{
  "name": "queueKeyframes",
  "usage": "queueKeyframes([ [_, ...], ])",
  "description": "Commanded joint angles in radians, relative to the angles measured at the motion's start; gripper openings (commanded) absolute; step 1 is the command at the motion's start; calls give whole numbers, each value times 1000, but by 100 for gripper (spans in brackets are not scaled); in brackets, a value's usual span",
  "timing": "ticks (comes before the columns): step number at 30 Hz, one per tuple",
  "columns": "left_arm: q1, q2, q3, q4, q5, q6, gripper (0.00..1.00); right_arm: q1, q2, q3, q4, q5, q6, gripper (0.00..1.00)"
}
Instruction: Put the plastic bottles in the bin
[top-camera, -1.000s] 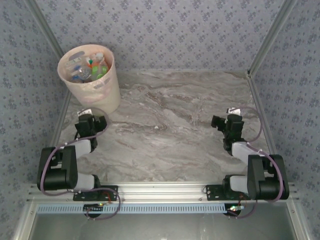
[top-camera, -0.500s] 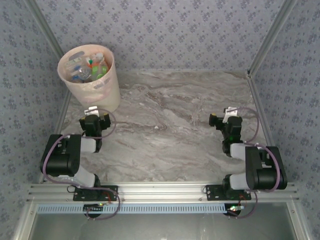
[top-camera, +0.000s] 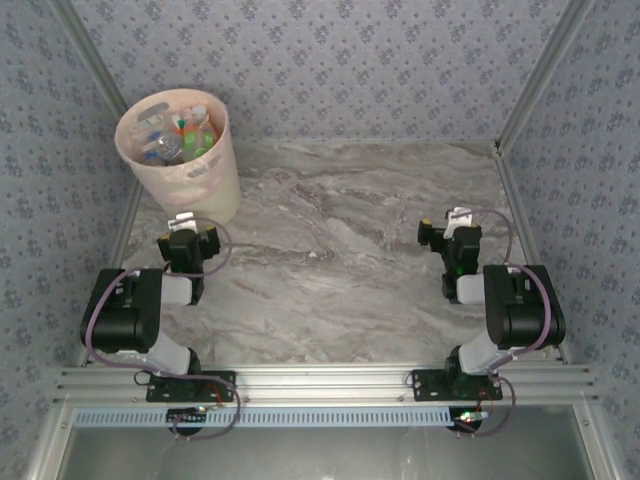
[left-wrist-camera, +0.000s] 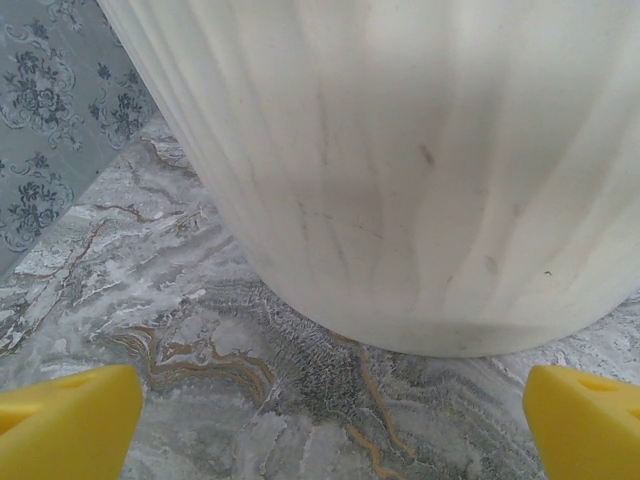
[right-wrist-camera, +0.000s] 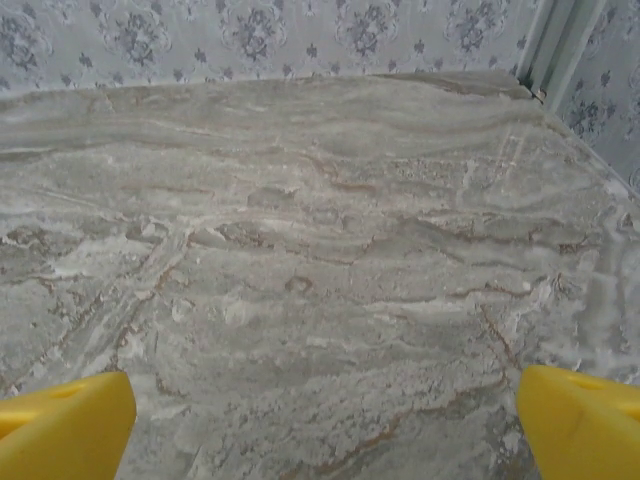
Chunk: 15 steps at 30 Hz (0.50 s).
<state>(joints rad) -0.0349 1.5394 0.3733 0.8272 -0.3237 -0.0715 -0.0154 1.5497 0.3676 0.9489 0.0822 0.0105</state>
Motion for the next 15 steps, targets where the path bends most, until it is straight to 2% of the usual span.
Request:
queueKeyframes([
  [1,3,-10,17,30,-10,-7,98,-5,-9,-7,-53,23,14,100],
  [15,4,-9,17,30,-10,-7,98,-9,-9,2,-67,-19,4,100],
])
